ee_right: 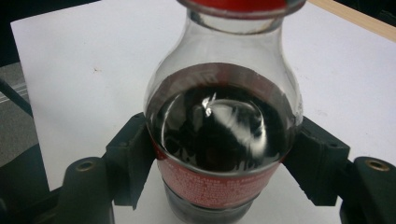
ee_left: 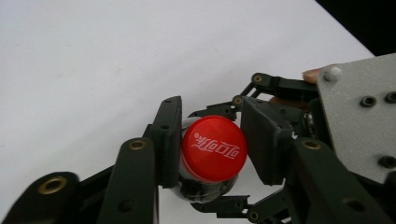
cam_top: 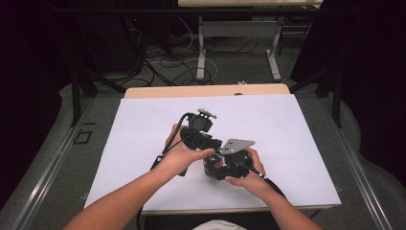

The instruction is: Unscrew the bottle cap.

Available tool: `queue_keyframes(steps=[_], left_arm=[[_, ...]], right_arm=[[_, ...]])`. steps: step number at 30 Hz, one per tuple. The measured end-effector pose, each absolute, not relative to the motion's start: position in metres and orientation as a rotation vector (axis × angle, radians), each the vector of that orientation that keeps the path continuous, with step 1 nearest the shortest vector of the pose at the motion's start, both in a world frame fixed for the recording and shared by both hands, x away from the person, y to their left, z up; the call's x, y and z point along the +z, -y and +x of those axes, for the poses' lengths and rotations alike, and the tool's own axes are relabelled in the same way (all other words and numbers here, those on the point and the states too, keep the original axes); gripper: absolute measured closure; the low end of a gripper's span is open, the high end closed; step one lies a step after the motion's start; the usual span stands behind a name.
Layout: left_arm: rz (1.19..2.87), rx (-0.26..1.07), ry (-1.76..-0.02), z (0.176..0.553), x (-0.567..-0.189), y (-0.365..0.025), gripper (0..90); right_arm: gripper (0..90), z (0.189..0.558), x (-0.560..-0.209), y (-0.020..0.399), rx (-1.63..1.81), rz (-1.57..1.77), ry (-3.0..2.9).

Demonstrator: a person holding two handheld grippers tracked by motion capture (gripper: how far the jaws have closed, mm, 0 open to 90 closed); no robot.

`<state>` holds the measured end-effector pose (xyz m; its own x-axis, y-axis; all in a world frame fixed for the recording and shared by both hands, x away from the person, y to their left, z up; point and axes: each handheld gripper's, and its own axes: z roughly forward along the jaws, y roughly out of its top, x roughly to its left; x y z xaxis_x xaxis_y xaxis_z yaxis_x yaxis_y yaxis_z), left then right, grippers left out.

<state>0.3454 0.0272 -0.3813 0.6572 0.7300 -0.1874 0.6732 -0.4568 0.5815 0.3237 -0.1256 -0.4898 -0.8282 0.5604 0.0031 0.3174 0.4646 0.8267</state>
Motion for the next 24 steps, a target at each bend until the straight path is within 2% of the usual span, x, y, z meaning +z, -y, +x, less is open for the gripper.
queue_keyframes(steps=[2,6,9,14,17,18,21,24], left_arm=[[2.216,0.089,-1.032,0.347,-0.382,-0.029,46.8],[2.239,0.123,-0.875,0.352,-0.38,-0.037,41.7],[2.231,0.048,-0.779,0.355,-0.379,-0.042,40.2],[2.302,-0.002,-0.607,0.362,-0.38,-0.052,43.1],[2.316,-0.059,-0.51,0.366,-0.383,-0.055,48.4],[2.328,-0.065,-0.482,0.367,-0.384,-0.056,52.8],[2.338,-0.078,-0.447,0.367,-0.384,-0.058,60.6],[2.335,-0.063,-0.446,0.365,-0.384,-0.057,61.1]], right_arm=[[30.0,0.324,-0.488,0.127,1.305,0.754,-2.474],[30.0,0.325,-0.487,0.129,1.331,0.744,-2.482],[29.9,0.325,-0.488,0.129,1.357,0.742,-2.473],[29.9,0.325,-0.488,0.129,1.394,0.724,-2.5],[29.9,0.325,-0.487,0.128,1.408,0.708,-2.517],[29.9,0.324,-0.487,0.128,1.413,0.703,-2.515],[29.9,0.324,-0.487,0.128,1.423,0.691,-2.522],[29.9,0.324,-0.487,0.128,1.407,0.683,-2.536]])
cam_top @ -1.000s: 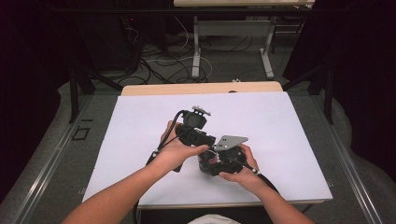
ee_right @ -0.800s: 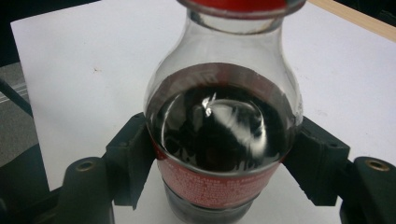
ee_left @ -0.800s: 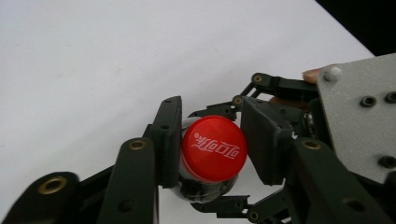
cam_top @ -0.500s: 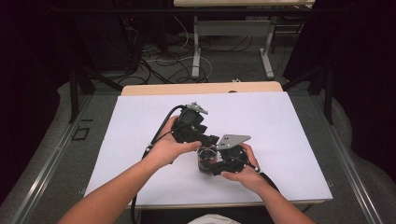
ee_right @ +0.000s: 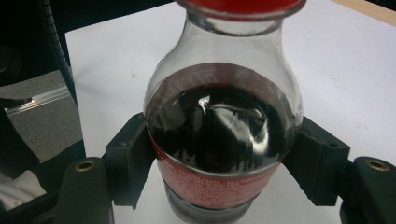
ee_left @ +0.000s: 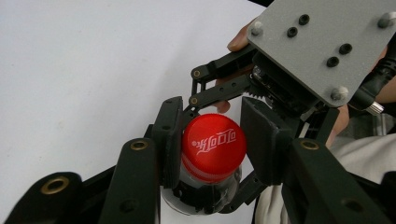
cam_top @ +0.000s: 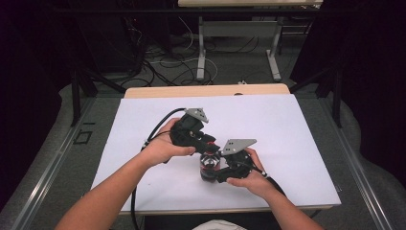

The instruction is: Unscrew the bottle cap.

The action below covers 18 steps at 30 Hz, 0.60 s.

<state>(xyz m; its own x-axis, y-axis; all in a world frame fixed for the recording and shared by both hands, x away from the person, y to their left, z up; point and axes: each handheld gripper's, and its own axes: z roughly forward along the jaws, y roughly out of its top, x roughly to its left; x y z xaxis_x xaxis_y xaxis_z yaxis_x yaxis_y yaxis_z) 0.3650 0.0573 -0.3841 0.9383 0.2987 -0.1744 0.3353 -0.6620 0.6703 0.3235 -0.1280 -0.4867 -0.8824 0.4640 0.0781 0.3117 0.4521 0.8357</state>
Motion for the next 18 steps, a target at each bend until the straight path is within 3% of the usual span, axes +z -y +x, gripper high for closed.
queue_keyframes(steps=[4,8,13,18], left_arm=[[2.334,-0.022,-0.506,0.36,-0.383,-0.054,61.4],[2.282,0.01,-0.779,0.35,-0.381,-0.045,61.4],[2.243,0.143,-1.067,0.336,-0.377,-0.03,61.3],[2.232,0.155,-1.108,0.335,-0.376,-0.027,61.2]], right_arm=[[29.9,0.323,-0.487,0.127,1.405,0.697,-2.513],[29.9,0.323,-0.487,0.126,1.385,0.712,-2.492],[29.9,0.321,-0.488,0.124,1.34,0.736,-2.479],[29.9,0.321,-0.488,0.125,1.347,0.737,-2.454]])
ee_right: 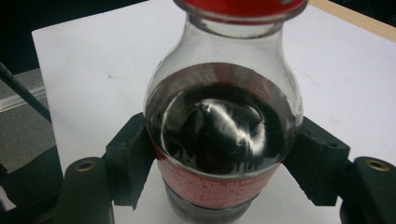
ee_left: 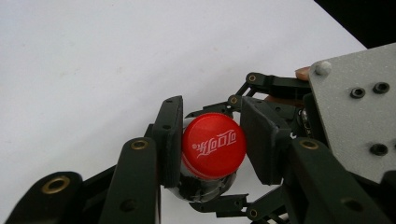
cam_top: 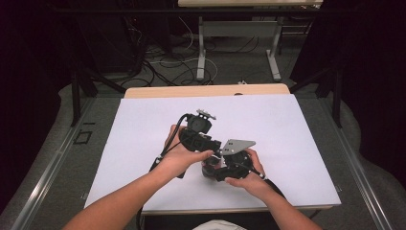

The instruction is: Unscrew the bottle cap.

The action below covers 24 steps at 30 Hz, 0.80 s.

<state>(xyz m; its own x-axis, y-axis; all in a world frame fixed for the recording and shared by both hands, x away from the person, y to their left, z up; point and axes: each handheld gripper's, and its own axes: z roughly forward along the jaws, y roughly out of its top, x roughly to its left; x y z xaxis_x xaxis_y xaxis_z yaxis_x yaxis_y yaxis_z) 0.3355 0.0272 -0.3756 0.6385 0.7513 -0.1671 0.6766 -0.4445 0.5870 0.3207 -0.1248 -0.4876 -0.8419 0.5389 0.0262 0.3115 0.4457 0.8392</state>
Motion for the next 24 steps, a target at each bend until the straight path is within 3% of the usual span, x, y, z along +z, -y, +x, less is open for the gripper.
queue_keyframes(steps=[3,11,17,24], left_arm=[[2.238,0.116,-1.084,0.339,-0.376,-0.03,60.4],[2.204,0.078,-0.833,0.348,-0.376,-0.044,42.8],[2.228,0.034,-0.646,0.351,-0.376,-0.059,45.0],[2.22,0.013,-0.57,0.351,-0.384,-0.066,51.0]], right_arm=[[29.9,0.321,-0.488,0.126,1.341,0.737,-2.457],[29.9,0.323,-0.487,0.127,1.373,0.726,-2.469],[29.9,0.323,-0.486,0.129,1.417,0.724,-2.48],[29.9,0.324,-0.486,0.13,1.434,0.707,-2.487]])
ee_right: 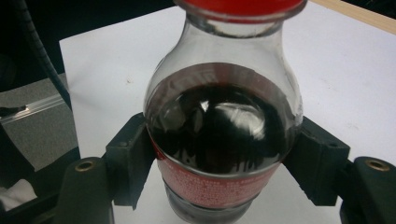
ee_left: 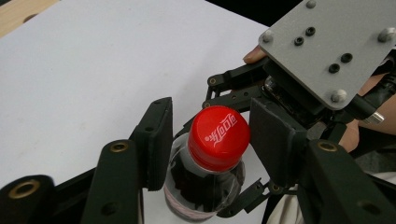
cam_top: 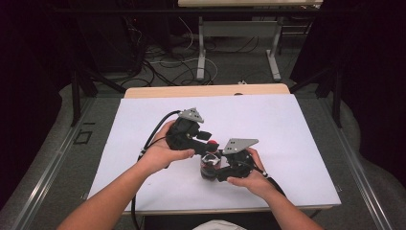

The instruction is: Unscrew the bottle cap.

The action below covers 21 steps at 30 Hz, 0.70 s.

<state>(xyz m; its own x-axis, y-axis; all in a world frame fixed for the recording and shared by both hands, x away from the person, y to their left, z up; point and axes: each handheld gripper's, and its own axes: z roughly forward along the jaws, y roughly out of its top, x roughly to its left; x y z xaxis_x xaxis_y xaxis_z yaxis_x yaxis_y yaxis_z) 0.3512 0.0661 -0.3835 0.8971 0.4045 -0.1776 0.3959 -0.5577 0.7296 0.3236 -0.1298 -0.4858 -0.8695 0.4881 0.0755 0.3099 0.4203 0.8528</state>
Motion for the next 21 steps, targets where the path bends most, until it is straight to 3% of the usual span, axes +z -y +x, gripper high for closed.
queue_keyframes(steps=[5,13,21], left_arm=[[2.188,0.006,-0.564,0.354,-0.388,-0.064,51.7],[2.196,0.003,-0.582,0.352,-0.391,-0.056,61.7],[2.127,0.088,-0.938,0.342,-0.39,-0.045,62.5]], right_arm=[[29.9,0.322,-0.485,0.129,1.435,0.7,-2.491],[29.9,0.321,-0.486,0.127,1.408,0.69,-2.483],[30.0,0.321,-0.488,0.125,1.348,0.715,-2.457]])
